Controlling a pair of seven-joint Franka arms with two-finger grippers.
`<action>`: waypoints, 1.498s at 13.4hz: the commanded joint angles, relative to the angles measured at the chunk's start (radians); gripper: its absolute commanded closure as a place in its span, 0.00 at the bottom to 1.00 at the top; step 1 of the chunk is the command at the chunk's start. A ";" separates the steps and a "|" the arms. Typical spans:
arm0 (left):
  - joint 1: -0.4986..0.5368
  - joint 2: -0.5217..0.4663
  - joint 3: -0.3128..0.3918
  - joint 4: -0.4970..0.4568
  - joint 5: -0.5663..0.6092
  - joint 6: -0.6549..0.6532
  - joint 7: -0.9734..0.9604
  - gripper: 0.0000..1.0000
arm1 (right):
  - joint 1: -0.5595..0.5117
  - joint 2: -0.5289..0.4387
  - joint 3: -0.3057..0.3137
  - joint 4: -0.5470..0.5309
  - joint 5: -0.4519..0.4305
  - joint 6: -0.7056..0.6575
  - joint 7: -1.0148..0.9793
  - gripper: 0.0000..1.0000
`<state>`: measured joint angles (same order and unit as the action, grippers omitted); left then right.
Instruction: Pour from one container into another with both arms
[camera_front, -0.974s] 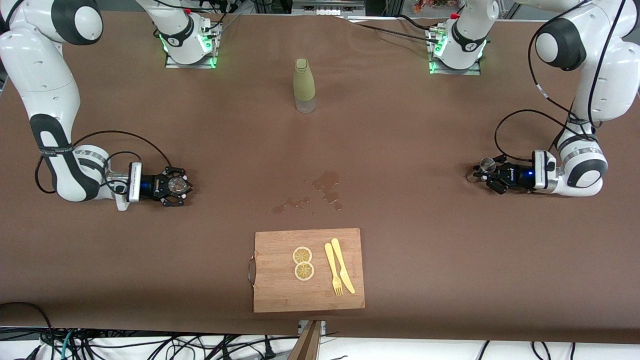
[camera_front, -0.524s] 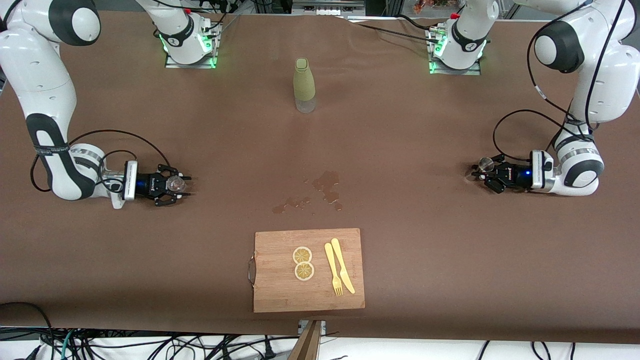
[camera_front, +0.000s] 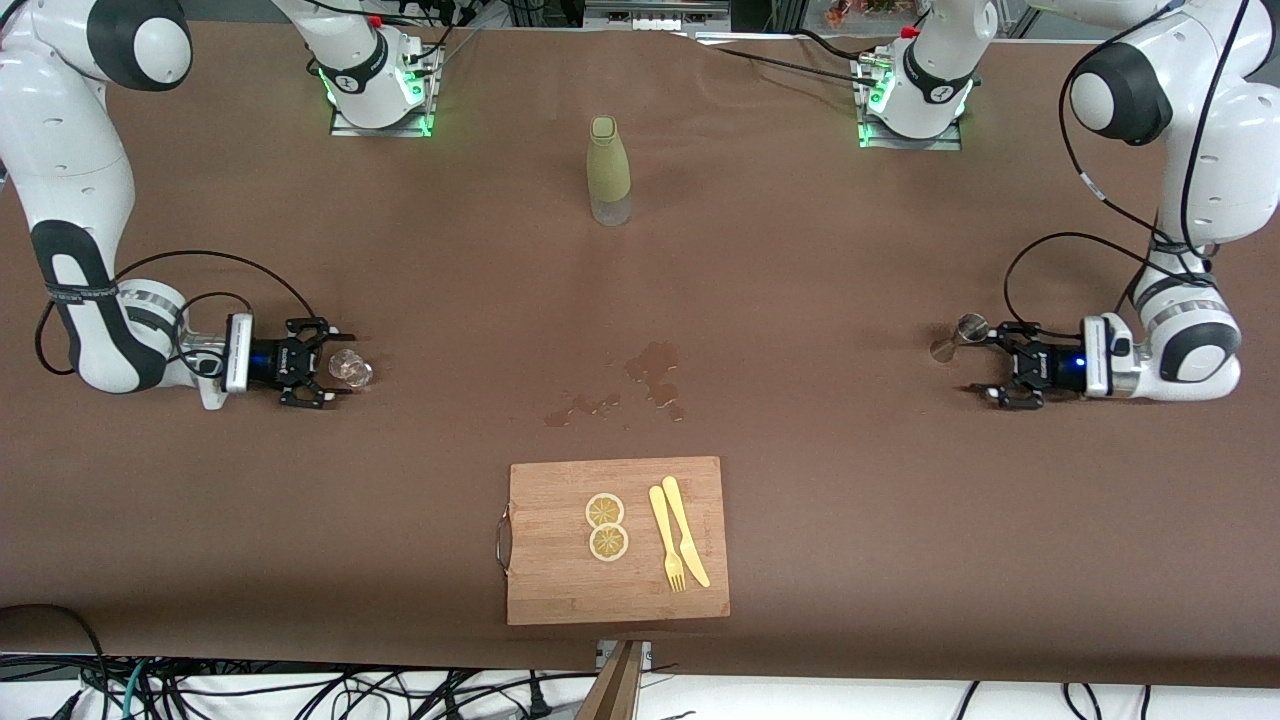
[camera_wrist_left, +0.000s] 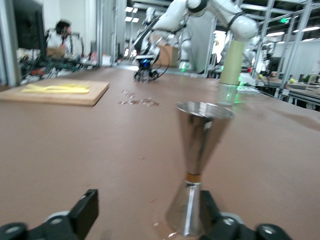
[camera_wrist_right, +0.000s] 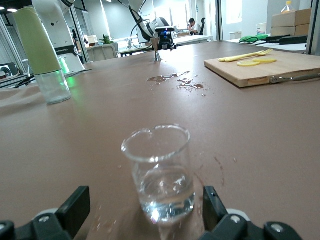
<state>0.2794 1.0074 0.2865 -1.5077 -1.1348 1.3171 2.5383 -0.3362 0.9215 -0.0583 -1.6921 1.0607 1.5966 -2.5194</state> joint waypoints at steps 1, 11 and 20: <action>-0.029 -0.059 0.026 0.020 0.091 0.045 -0.251 0.00 | -0.007 -0.044 -0.060 0.002 -0.039 -0.023 0.034 0.00; -0.173 -0.355 0.025 0.123 0.446 0.050 -1.447 0.00 | 0.019 -0.300 -0.121 0.012 -0.209 -0.066 0.679 0.00; -0.410 -0.608 0.010 0.151 0.720 0.080 -2.060 0.00 | 0.152 -0.590 -0.115 0.037 -0.551 -0.104 1.491 0.00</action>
<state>-0.0880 0.4624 0.2967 -1.3579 -0.5210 1.3660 0.5172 -0.1965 0.3730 -0.1739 -1.6538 0.5790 1.5102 -1.1279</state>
